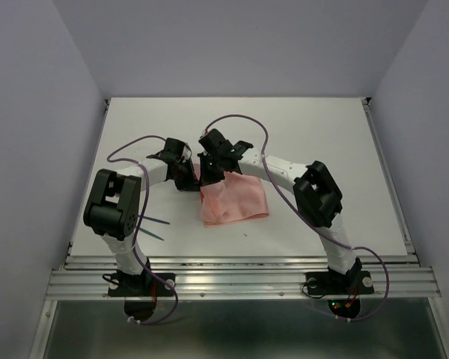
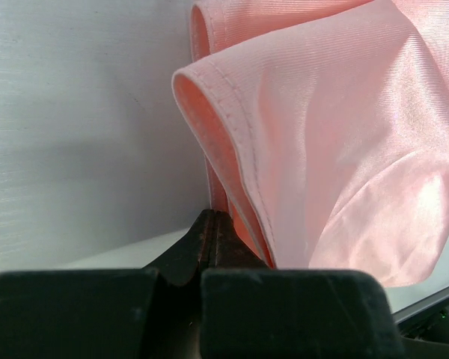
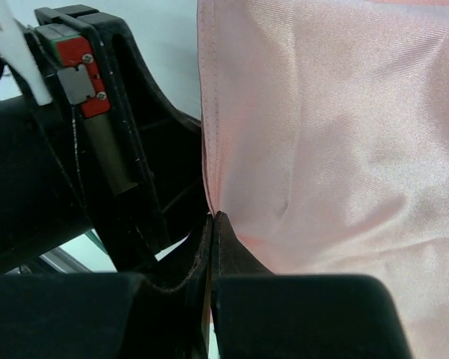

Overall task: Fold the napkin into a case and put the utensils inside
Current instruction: Fold the rectangle-folded napkin at the center of the board.

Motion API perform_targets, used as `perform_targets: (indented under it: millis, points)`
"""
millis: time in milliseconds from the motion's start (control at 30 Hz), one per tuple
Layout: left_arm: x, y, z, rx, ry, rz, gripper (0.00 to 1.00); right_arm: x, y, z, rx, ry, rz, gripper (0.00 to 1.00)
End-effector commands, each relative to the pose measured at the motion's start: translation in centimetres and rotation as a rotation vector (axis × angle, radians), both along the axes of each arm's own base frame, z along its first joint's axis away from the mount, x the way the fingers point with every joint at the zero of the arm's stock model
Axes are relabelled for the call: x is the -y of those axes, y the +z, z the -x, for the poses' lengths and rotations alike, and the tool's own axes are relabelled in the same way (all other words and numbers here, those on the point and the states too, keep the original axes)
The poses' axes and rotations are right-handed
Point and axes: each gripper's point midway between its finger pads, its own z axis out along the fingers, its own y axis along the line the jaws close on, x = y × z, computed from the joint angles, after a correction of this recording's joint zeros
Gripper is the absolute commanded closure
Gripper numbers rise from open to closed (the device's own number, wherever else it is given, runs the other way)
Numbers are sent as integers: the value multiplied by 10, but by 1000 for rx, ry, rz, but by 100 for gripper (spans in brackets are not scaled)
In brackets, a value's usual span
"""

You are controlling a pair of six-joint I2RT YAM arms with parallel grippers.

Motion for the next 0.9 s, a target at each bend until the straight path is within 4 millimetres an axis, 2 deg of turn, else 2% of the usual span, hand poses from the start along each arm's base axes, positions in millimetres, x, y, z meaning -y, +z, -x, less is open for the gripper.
perform_targets:
  millis: [0, 167, 200, 300, 333, 400, 500, 733, 867]
  points:
    - [-14, -5, 23, -50, 6, -73, 100, -18, 17, -8, 44, 16, -54, 99]
    - [-22, 3, 29, -56, 23, -107, 100, -30, 17, -12, 39, 39, -80, 97]
    - [-25, 6, 32, -57, 29, -117, 99, -33, 16, -10, 27, 52, -89, 89]
    - [-30, 9, 34, -62, 41, -140, 97, -37, 16, -8, 9, 68, -100, 82]
    - [-34, 11, 36, -63, 49, -153, 97, -36, 15, -5, 1, 74, -102, 72]
    - [-38, 14, 36, -63, 59, -169, 97, -36, 16, -3, -3, 79, -106, 69]
    - [-47, 24, 33, -45, 86, -187, 96, -33, 19, 1, -9, 87, -111, 60]
    - [-62, 53, 13, 26, 144, -189, 96, -17, 34, 2, 37, 44, -90, 60]
    - [-55, 68, 1, 79, 136, -147, 96, 6, 31, 6, 54, 21, -45, 69]
